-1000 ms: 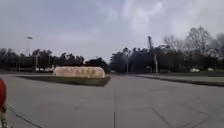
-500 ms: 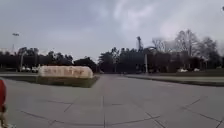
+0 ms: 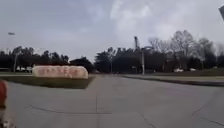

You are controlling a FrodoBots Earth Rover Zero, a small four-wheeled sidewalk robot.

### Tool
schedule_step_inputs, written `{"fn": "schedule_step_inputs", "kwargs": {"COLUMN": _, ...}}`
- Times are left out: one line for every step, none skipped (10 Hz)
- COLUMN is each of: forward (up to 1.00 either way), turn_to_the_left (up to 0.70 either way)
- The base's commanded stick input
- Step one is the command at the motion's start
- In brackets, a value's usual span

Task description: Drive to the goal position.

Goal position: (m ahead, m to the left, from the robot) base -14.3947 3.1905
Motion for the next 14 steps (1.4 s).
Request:
{"fn": "schedule_step_inputs", "kwargs": {"forward": 0.85, "turn_to_the_left": 0.0}}
{"fn": "schedule_step_inputs", "kwargs": {"forward": 0.85, "turn_to_the_left": 0.0}}
{"fn": "schedule_step_inputs", "kwargs": {"forward": 0.85, "turn_to_the_left": 0.0}}
{"fn": "schedule_step_inputs", "kwargs": {"forward": 0.85, "turn_to_the_left": 0.0}}
{"fn": "schedule_step_inputs", "kwargs": {"forward": 0.81, "turn_to_the_left": 0.0}}
{"fn": "schedule_step_inputs", "kwargs": {"forward": 0.73, "turn_to_the_left": 0.0}}
{"fn": "schedule_step_inputs", "kwargs": {"forward": 0.65, "turn_to_the_left": 0.0}}
{"fn": "schedule_step_inputs", "kwargs": {"forward": 0.57, "turn_to_the_left": 0.0}}
{"fn": "schedule_step_inputs", "kwargs": {"forward": 0.49, "turn_to_the_left": 0.0}}
{"fn": "schedule_step_inputs", "kwargs": {"forward": 0.41, "turn_to_the_left": 0.0}}
{"fn": "schedule_step_inputs", "kwargs": {"forward": 0.27, "turn_to_the_left": 0.0}}
{"fn": "schedule_step_inputs", "kwargs": {"forward": 0.08, "turn_to_the_left": 0.0}}
{"fn": "schedule_step_inputs", "kwargs": {"forward": 0.19, "turn_to_the_left": 0.0}}
{"fn": "schedule_step_inputs", "kwargs": {"forward": 0.51, "turn_to_the_left": 0.0}}
